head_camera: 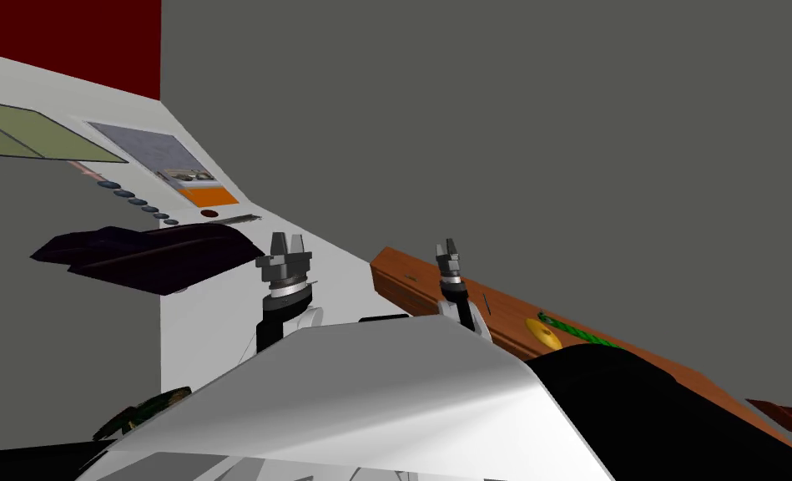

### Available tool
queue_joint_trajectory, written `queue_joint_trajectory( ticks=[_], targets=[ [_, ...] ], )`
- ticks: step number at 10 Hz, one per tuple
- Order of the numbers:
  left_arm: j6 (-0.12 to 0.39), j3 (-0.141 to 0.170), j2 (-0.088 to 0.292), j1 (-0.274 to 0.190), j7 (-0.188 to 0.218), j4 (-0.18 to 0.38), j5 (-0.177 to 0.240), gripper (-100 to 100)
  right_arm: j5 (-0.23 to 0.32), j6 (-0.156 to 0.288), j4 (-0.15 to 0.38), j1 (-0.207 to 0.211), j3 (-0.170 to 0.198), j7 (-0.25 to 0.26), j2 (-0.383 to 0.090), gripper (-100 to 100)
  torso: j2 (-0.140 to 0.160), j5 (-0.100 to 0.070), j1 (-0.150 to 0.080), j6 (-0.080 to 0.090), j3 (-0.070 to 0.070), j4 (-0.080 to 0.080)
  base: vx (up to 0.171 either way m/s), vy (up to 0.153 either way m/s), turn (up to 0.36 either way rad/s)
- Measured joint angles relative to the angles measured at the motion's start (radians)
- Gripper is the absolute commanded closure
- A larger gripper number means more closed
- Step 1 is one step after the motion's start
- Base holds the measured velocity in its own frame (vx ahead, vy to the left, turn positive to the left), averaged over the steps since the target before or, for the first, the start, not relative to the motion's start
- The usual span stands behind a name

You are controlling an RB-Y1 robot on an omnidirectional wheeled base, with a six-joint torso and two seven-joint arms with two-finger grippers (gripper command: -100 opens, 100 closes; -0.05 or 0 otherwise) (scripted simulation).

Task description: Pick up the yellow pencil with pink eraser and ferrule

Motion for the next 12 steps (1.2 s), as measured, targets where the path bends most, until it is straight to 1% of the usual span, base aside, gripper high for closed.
queue_joint_trajectory(
  ticks=[1,3,4,5,6,7,8,9,10,11,12],
  targets=[
    [0.000,0.000,0.000,0.000,0.000,0.000,0.000,0,0.011,0.003,0.026,-0.009,-0.008,0.006,-0.023,-100,0.000,0.000,0.000,0.000,0.000,0.000,0.024,0.018,0.198],
    [0.000,0.000,0.000,0.000,0.000,0.000,0.000,0,0.059,0.012,0.086,-0.021,-0.008,0.036,-0.069,-100,-0.001,0.000,0.001,0.000,-0.001,0.000,0.025,0.014,0.150],
    [0.000,0.000,0.000,0.000,0.000,0.000,0.000,0,0.070,0.019,0.107,-0.031,-0.010,0.045,-0.082,-100,-0.001,0.000,0.000,0.000,0.000,0.000,0.021,0.014,0.170],
    [0.000,0.000,0.000,0.000,0.000,0.000,0.000,0,0.090,0.029,0.126,-0.032,-0.009,0.055,-0.099,-100,-0.001,0.000,0.001,0.000,0.000,0.000,0.015,0.007,0.070],
    [0.000,0.000,0.000,0.000,0.000,0.000,0.000,0,0.100,0.032,0.146,-0.038,-0.010,0.063,-0.107,-100,0.000,0.000,0.000,0.000,0.000,0.000,0.015,0.012,0.127],
    [0.000,0.000,0.000,0.000,0.000,0.000,0.000,0,0.117,0.038,0.167,-0.042,-0.013,0.071,-0.127,-100,0.000,0.000,0.000,0.000,0.000,0.000,0.014,0.007,0.099],
    [0.000,0.000,0.000,0.000,0.000,0.000,0.000,0,0.131,0.041,0.186,-0.046,-0.010,0.082,-0.130,-100,0.000,0.000,0.000,0.000,0.000,0.000,0.017,0.014,0.175],
    [0.000,0.000,0.000,0.000,0.000,0.000,0.000,0,0.149,0.044,0.207,-0.048,-0.012,0.092,-0.150,-100,0.000,0.000,0.001,0.000,0.000,0.000,0.016,0.011,0.091],
    [0.000,0.000,0.000,0.000,0.000,0.000,0.000,0,0.160,0.041,0.231,-0.050,-0.011,0.101,-0.155,-100,0.000,0.000,0.001,0.000,0.000,0.000,0.021,0.020,0.195],
    [0.000,0.000,0.000,0.000,0.000,0.000,0.000,0,0.180,0.042,0.256,-0.054,-0.013,0.113,-0.173,-100,0.000,0.000,0.001,0.000,0.000,0.000,0.019,0.014,0.094],
    [0.000,0.000,0.000,0.000,0.000,0.000,0.000,0,0.190,0.040,0.292,-0.065,-0.014,0.121,-0.181,-100,0.000,0.000,0.001,0.000,0.000,0.000,0.021,0.016,0.152]
  ],
)
